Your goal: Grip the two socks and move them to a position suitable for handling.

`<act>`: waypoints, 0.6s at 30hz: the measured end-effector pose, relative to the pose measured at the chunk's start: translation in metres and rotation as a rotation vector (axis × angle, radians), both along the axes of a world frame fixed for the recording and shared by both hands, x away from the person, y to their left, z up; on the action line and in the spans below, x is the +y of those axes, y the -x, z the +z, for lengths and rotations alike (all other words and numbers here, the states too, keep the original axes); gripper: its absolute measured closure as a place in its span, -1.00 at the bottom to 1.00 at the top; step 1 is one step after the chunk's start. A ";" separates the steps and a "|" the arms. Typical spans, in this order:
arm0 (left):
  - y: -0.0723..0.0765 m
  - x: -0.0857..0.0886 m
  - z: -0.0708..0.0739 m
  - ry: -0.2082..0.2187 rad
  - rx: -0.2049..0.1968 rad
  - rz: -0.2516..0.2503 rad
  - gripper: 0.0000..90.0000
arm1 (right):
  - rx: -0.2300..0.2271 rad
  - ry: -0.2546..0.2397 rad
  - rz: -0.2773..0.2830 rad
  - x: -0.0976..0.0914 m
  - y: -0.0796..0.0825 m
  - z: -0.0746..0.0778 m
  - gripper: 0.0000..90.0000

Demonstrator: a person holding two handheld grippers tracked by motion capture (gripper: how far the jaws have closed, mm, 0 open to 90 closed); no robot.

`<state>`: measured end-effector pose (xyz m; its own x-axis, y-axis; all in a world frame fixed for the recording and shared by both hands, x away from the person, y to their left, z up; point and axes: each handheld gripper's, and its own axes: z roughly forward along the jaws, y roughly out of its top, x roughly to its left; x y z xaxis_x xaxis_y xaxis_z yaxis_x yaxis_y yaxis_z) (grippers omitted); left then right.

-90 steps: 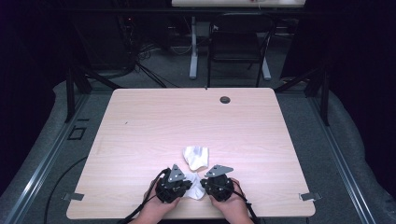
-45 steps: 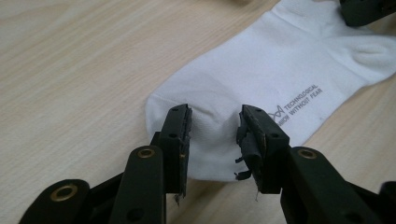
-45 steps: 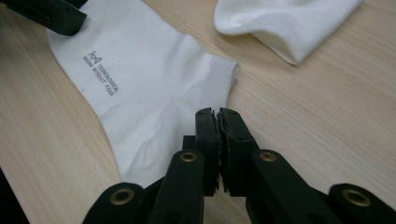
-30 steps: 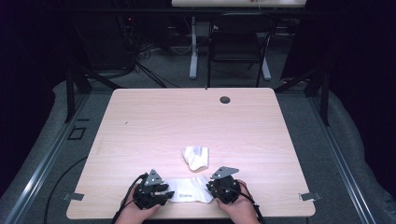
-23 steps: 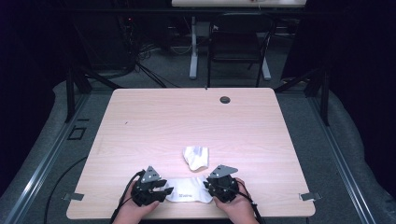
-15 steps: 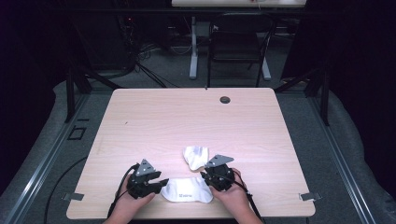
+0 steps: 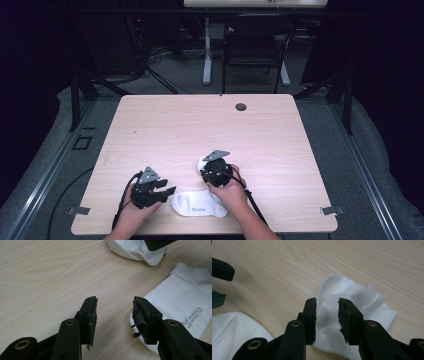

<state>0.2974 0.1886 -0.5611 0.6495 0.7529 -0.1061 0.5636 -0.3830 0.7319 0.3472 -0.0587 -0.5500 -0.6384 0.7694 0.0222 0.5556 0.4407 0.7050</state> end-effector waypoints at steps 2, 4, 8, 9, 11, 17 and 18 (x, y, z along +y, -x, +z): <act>0.000 0.000 0.000 0.002 0.001 0.001 0.20 | 0.017 -0.008 -0.012 0.005 -0.005 -0.005 0.45; 0.000 0.000 0.000 0.002 0.001 -0.001 0.20 | 0.029 0.004 -0.007 0.006 -0.007 -0.007 0.40; 0.000 0.000 0.000 0.004 0.001 -0.003 0.20 | 0.036 0.013 -0.010 0.009 -0.008 -0.011 0.37; 0.000 0.000 0.000 0.003 0.000 -0.003 0.20 | 0.031 0.027 -0.017 0.011 -0.008 -0.014 0.38; 0.000 -0.001 0.000 0.000 -0.002 -0.006 0.20 | 0.044 0.061 -0.014 0.011 -0.008 -0.015 0.46; -0.001 -0.003 -0.001 -0.003 0.003 -0.009 0.20 | 0.060 0.062 -0.011 0.012 -0.007 -0.017 0.90; -0.001 -0.003 -0.001 -0.003 0.003 -0.009 0.20 | 0.060 0.062 -0.011 0.012 -0.007 -0.017 0.90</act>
